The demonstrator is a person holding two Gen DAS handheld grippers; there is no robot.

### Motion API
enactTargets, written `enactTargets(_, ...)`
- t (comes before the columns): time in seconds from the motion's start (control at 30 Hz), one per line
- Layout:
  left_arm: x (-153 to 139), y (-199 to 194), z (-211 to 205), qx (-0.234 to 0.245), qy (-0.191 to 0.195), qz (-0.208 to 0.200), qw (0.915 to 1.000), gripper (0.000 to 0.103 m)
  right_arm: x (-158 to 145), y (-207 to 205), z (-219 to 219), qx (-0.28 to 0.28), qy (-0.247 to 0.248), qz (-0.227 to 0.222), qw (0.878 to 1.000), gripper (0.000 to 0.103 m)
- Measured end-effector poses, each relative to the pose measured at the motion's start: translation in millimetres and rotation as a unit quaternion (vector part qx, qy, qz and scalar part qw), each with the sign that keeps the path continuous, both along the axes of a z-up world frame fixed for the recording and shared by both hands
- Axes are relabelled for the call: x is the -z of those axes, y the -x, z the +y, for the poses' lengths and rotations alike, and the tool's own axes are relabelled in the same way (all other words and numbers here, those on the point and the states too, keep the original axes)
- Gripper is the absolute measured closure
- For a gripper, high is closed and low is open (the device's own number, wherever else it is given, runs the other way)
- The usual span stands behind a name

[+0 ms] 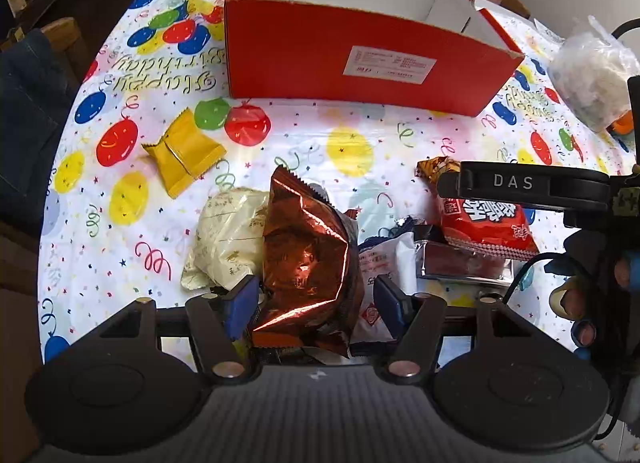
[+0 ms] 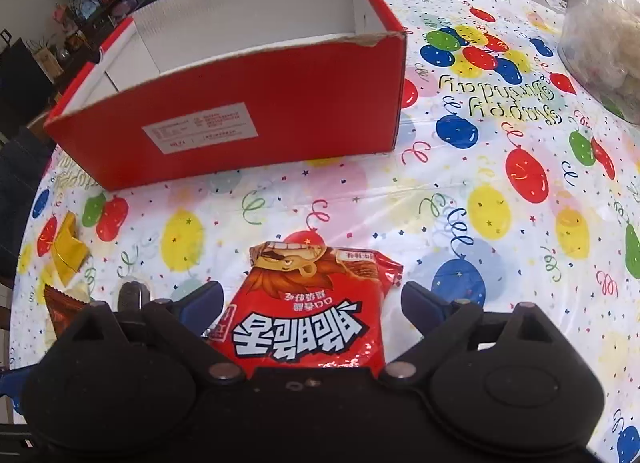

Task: Organize snacks
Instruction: 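Grasp the copper foil bag with the left tool while the right tool grasps the red snack bag, then carry both bags into the red box and open both tools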

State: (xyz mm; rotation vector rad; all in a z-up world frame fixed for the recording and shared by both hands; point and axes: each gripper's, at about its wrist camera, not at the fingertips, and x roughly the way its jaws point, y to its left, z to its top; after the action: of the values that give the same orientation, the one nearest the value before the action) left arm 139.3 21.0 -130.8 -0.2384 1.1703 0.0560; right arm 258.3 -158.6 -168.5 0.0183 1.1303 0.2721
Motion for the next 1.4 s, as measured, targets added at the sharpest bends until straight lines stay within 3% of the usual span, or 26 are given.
enactTargets(0.37, 5.7, -3.4, -3.6, -0.005, -0.004, 0.006, 1.0000, 0.049, 4.5, 3.4, 5.9, -0.010, 0.004, -0.005, 1.000, 0.015)
enactTargets(0.47, 5.2, -2.9, -0.5, -0.012, 0.005, 0.004, 0.9999, 0.054, 2.8, 4.1, 3.7, -0.008, -0.001, -0.008, 1.000, 0.020)
enactTargets(0.53, 4.9, -2.2, 0.9, -0.016, 0.010, 0.002, 0.9998, 0.055, 1.4, 4.5, 2.3, -0.009, -0.004, -0.012, 1.000, 0.029)
enactTargets(0.8, 1.8, 0.1, 4.5, -0.024, 0.020, -0.002, 0.9995, 0.068, -2.3, 8.6, -3.8, -0.006, -0.019, -0.024, 1.000, 0.036)
enactTargets(1.17, -9.9, 11.6, 13.1, -0.029, 0.029, -0.017, 0.9990, 0.070, -15.9, 21.0, -12.4, 0.009, -0.033, -0.040, 0.999, 0.038)
enactTargets(1.4, -28.6, 24.5, 16.8, -0.022, 0.027, -0.041, 0.9985, 0.070, -41.6, 35.2, -17.4, 0.012, -0.053, -0.063, 0.997, 0.038)
